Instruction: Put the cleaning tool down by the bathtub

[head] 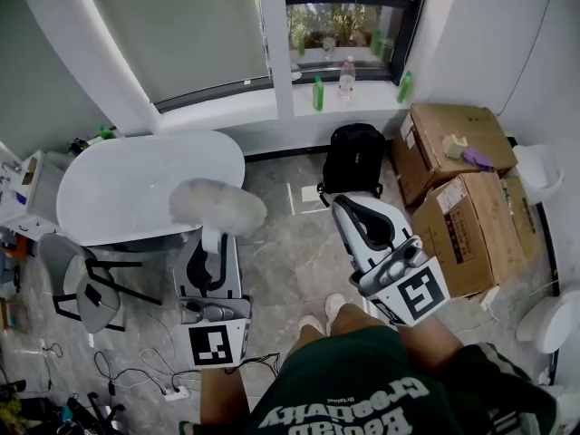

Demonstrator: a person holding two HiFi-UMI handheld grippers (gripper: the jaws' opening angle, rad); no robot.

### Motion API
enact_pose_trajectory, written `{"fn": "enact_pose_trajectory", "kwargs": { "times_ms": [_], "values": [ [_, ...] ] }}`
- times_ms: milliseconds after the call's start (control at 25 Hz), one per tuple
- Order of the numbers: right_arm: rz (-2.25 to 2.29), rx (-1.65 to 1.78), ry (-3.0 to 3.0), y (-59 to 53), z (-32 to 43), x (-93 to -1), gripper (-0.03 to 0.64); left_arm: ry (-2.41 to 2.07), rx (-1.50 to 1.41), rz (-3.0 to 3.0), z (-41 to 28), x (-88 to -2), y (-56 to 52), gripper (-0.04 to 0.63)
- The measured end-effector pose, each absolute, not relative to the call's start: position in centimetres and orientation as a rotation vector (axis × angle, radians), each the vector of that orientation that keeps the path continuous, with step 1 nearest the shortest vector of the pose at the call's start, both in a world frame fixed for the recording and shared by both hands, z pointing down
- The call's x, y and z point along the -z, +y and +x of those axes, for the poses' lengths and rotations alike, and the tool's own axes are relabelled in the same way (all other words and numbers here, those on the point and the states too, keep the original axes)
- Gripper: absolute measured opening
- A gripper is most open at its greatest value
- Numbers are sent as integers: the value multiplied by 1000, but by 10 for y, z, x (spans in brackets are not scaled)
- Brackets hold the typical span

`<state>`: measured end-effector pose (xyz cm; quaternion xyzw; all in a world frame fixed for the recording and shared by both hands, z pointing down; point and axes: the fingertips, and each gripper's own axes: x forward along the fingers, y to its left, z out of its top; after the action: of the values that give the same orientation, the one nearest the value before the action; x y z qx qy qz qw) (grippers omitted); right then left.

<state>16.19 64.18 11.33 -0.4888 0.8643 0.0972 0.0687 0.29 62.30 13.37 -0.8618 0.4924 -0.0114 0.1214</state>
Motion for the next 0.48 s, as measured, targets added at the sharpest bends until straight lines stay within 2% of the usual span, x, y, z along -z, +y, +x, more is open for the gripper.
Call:
{"fn": "enact_pose_trajectory", "kwargs": {
  "times_ms": [480],
  "values": [
    [-1409,-297,2573,587,207,-104,17,1460,43,-2470,46,-125,574,94]
  ]
}}
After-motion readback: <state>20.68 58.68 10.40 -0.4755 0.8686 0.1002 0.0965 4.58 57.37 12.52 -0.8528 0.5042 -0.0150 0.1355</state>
